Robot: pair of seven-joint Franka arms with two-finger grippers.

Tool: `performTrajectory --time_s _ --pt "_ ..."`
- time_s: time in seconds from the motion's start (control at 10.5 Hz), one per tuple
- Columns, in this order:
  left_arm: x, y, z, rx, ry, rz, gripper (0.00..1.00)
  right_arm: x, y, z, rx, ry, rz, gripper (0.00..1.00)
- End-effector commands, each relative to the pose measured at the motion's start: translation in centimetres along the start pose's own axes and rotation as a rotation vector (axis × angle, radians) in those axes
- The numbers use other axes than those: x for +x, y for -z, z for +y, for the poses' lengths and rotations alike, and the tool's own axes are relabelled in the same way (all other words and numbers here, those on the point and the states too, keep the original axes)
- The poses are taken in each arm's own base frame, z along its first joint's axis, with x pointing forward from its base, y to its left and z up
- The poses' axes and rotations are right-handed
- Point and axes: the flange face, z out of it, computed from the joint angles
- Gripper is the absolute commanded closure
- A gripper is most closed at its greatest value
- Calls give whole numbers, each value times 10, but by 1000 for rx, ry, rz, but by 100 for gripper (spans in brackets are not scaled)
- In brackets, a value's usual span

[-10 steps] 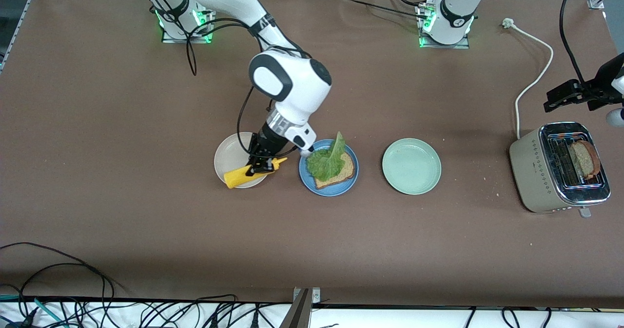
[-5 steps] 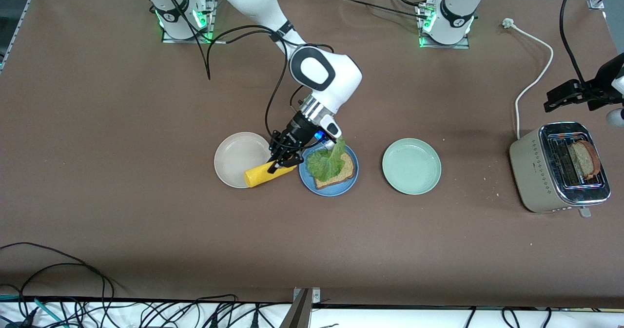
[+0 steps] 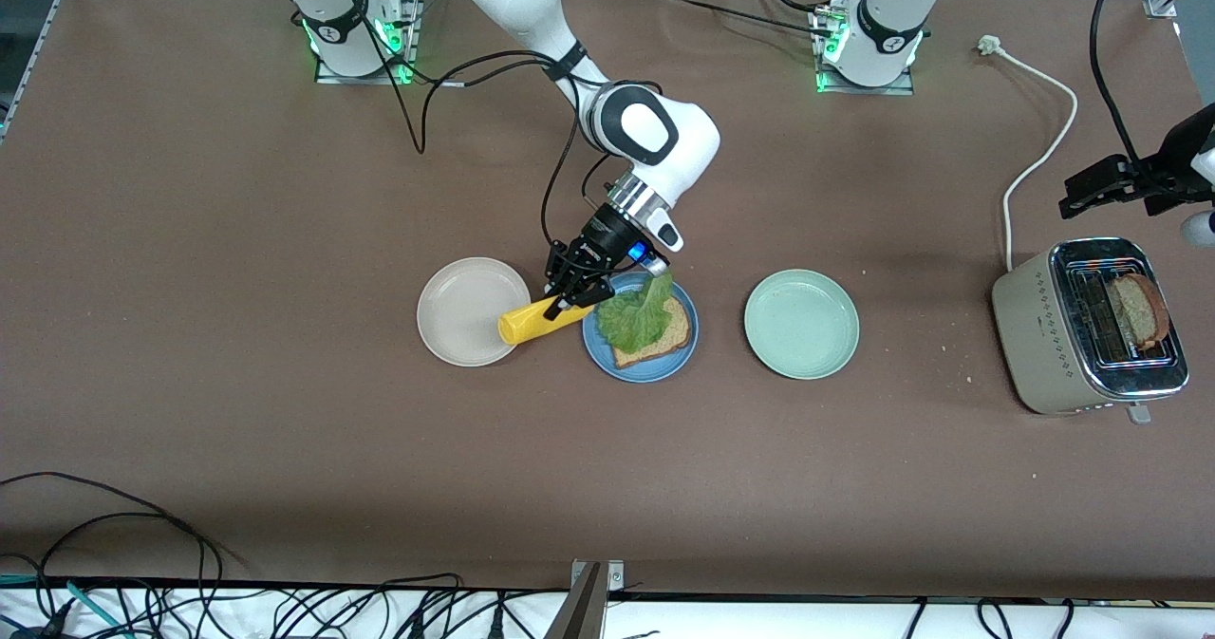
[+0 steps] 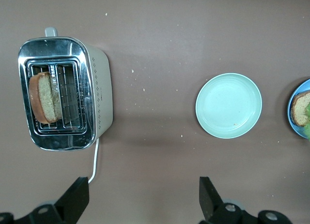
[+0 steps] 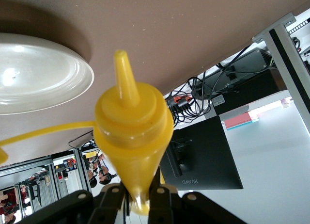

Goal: Make sandwich in blue plate with both arms
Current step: 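Tilt the mustard bottle nozzle-down over the lettuce and bread with the right gripper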

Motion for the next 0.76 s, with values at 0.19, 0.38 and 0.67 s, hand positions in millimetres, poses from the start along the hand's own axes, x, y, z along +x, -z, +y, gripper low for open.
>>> performTrajectory --time_s 0.19,0.38,0.67 --pt "0 5 -3 17 -9 -3 0 1 3 4 11 -21 -12 85" --pt "0 5 -3 17 -9 -3 0 -1 2 1 102 -78 61 85" --pt "0 5 -3 17 -9 -3 0 -28 -14 8 258 -161 170 85"
